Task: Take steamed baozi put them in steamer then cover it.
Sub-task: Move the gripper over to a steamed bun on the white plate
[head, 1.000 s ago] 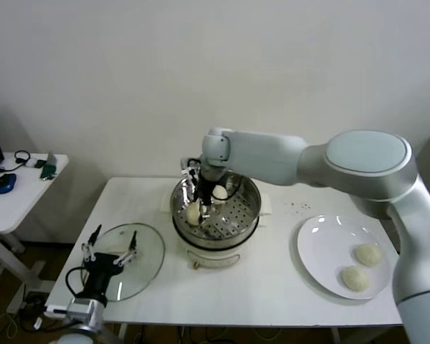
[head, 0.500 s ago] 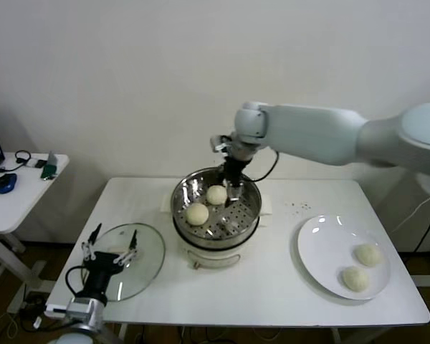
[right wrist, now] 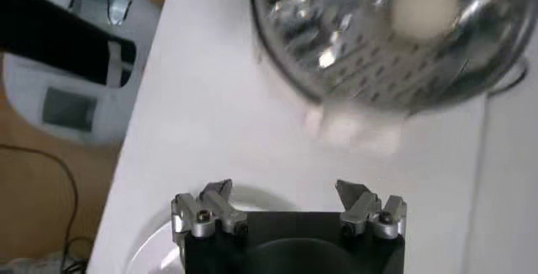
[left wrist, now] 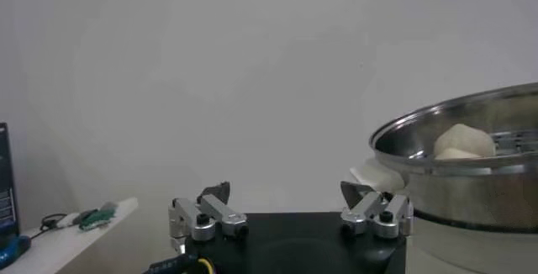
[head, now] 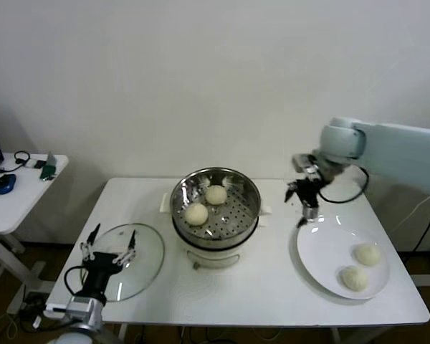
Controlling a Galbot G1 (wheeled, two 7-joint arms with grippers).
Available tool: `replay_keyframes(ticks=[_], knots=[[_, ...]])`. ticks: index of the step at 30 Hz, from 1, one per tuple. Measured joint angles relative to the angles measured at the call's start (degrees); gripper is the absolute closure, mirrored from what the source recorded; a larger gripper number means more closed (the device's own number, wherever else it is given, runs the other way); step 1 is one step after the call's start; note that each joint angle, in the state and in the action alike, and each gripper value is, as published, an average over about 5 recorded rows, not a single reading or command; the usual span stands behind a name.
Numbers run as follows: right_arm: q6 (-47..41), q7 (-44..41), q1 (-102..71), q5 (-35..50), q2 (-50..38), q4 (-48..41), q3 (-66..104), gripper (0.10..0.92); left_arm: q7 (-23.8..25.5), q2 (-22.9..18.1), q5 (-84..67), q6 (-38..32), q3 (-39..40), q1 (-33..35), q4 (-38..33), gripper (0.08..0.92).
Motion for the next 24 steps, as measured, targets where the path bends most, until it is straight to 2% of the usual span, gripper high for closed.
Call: replay_keyframes(ticks=[11,24], knots=[[1.84,-1.45,-19.12,-12.53,-13.00,-0.24,13.84,0.203,-0.27,-0.83,1.23,0.95,0.72,-0.25,0.31,0.177],[3.16,-1.80,-35.17,-20.62,-15.95,-5.06,26.99,0.203,-0.38,-1.59,2.08,1.26,0.95,-0.20,0.90,0.177]])
